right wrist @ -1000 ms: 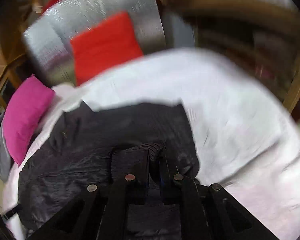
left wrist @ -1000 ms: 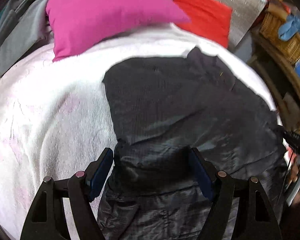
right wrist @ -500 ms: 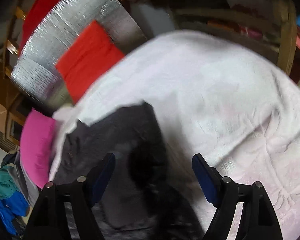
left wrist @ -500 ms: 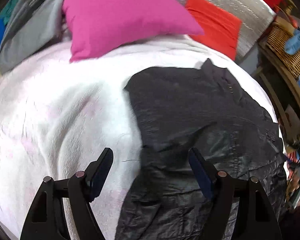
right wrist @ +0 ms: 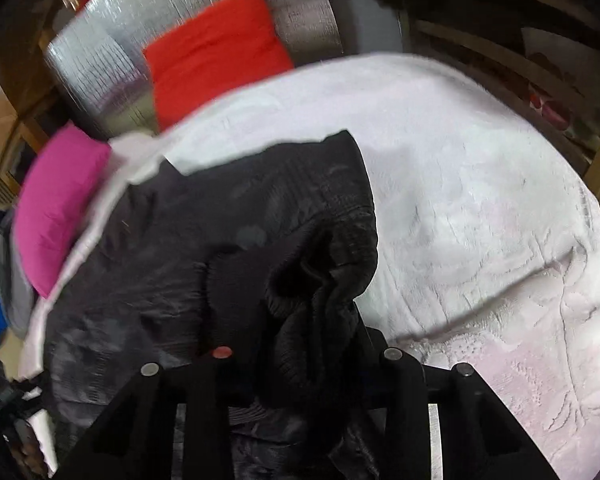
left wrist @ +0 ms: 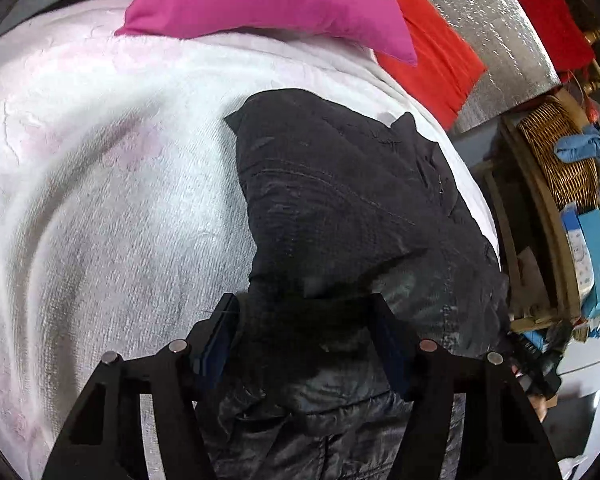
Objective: Fold large clothes
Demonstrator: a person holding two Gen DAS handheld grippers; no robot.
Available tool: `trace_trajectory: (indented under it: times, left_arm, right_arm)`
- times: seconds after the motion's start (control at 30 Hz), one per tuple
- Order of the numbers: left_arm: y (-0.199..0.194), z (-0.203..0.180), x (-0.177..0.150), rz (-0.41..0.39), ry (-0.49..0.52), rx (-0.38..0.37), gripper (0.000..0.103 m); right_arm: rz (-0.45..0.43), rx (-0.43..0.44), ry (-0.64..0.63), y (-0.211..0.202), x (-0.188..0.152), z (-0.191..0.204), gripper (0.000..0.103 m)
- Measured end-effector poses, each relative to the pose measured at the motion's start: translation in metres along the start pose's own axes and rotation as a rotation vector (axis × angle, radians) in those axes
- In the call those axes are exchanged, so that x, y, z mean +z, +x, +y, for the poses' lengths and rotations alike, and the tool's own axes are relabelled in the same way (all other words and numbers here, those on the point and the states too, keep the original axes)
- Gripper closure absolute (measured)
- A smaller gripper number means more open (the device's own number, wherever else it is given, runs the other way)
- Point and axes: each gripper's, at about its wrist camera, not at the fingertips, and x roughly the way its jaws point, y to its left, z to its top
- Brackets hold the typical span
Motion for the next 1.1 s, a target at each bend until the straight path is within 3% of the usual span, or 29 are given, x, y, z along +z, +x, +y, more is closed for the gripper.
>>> trace_trajectory:
  times: [0.1, 0.13, 0.23, 0.27, 0.3, 0.33, 0.37, 0.43, 0.5, 0.6, 0.77, 0.83, 0.87, 0.9, 0.97, 1.03, 1.1]
  left_arm:
    - [0.003, 0.002, 0.002, 0.014, -0.032, -0.034, 0.022]
    - [0.005, 0.002, 0.003, 0.010, -0.036, -0.052, 0.021]
    - [0.010, 0.002, 0.005, -0.007, -0.051, -0.102, 0.022]
    - [0.012, 0.001, 0.006, -0.020, -0.056, -0.111, 0.025]
    - [0.015, -0.001, 0.008, -0.028, -0.054, -0.103, 0.040]
    - [0.017, -0.003, 0.009, -0.035, -0.042, -0.083, 0.053]
    - [0.019, -0.006, 0.011, -0.039, -0.027, -0.062, 0.057]
    - [0.020, -0.012, 0.015, -0.064, -0.008, -0.040, 0.072]
    - [0.018, -0.018, 0.024, -0.094, 0.010, -0.035, 0.078]
    - [0.014, -0.026, 0.041, -0.146, 0.045, -0.030, 0.081]
    - [0.010, -0.045, 0.065, -0.204, 0.132, 0.008, 0.082]
    - [0.019, -0.052, 0.068, -0.197, 0.176, 0.047, 0.081]
    - [0.026, -0.050, 0.070, -0.181, 0.179, 0.067, 0.080]
    - [0.032, -0.046, 0.070, -0.166, 0.171, 0.083, 0.074]
    - [0.039, -0.039, 0.068, -0.134, 0.153, 0.112, 0.065]
    - [0.036, -0.034, 0.067, -0.114, 0.126, 0.113, 0.055]
    - [0.024, -0.031, 0.064, -0.114, 0.110, 0.118, 0.052]
  right_arm:
    - [0.011, 0.054, 0.068, -0.007, 0.002, -0.010, 0.044]
    - [0.013, 0.076, 0.079, -0.008, 0.001, -0.014, 0.030]
    - [0.048, 0.059, 0.087, 0.005, -0.005, -0.019, 0.026]
    - [0.075, 0.062, 0.078, 0.013, -0.007, -0.019, 0.027]
    - [0.071, 0.077, 0.082, 0.014, -0.007, -0.019, 0.031]
    - [0.064, 0.097, 0.083, 0.011, -0.006, -0.018, 0.045]
    - [0.046, 0.113, 0.077, 0.005, -0.005, -0.015, 0.059]
    - [0.004, 0.100, 0.049, -0.009, -0.006, -0.007, 0.066]
    - [-0.046, 0.078, 0.007, -0.017, -0.006, 0.005, 0.068]
    - [-0.092, 0.103, 0.045, -0.027, -0.002, 0.009, 0.071]
    - [-0.185, 0.133, 0.092, -0.047, 0.000, 0.009, 0.072]
    - [-0.159, 0.106, 0.099, -0.040, -0.002, 0.003, 0.072]
    - [-0.103, 0.086, 0.113, -0.027, -0.004, -0.004, 0.070]
    - [-0.060, 0.079, 0.131, -0.016, -0.006, -0.010, 0.067]
    - [-0.010, 0.105, 0.168, -0.007, -0.010, -0.022, 0.047]
    - [0.018, 0.135, 0.210, -0.015, -0.010, -0.031, 0.038]
    - [0.014, 0.159, 0.213, -0.027, -0.012, -0.038, 0.037]
